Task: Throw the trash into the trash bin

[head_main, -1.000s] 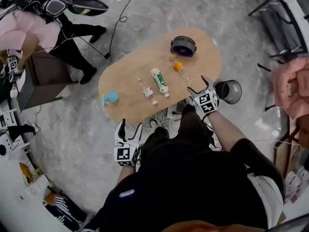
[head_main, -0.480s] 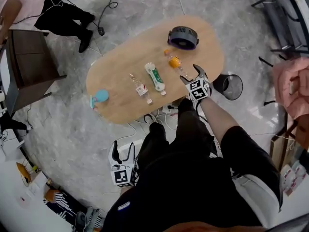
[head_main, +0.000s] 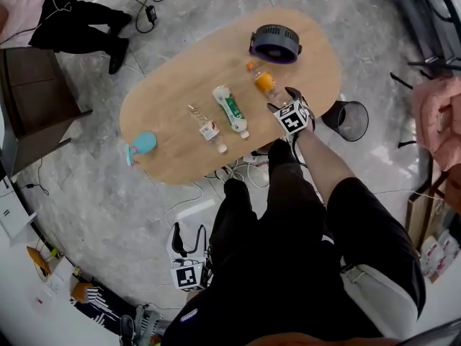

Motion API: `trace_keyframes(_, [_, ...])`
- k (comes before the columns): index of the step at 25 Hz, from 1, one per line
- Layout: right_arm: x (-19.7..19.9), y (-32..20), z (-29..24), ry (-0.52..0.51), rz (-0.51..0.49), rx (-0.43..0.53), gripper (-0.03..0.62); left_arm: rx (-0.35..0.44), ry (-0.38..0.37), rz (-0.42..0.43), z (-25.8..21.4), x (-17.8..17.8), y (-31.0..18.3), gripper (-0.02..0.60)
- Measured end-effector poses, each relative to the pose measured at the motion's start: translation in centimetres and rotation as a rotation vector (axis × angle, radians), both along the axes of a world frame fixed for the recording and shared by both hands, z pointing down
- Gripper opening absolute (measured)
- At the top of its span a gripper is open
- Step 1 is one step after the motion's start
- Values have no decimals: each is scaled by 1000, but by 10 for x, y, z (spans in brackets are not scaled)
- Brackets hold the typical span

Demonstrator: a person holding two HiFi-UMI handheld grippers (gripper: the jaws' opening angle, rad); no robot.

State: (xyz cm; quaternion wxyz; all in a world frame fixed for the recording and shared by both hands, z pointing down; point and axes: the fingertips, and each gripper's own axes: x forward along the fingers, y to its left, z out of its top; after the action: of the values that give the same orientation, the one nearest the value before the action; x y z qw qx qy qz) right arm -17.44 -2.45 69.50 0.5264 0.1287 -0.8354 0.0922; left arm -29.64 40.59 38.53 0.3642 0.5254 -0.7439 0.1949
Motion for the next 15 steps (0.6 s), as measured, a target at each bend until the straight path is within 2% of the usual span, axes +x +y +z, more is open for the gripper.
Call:
trace_keyframes(3, [13,-4,19,78,53,-16,396,-6,16,-6,4,4,2,318])
trace_keyframes(5, [15,-5,25,92,65,-22,380,-13,19,-6,9,7,6,318])
trace_keyframes(7, [14,-3,27,84,64,-38,348,-20,26,0,14,9,7,318])
trace_keyframes(11, [19,1,26,56,80,-82,345,-12,46,29,17,15,-5,318])
trace_keyframes(15, [13,3,7,-19,70,-98,344,6,44,67,16,21,-26,318])
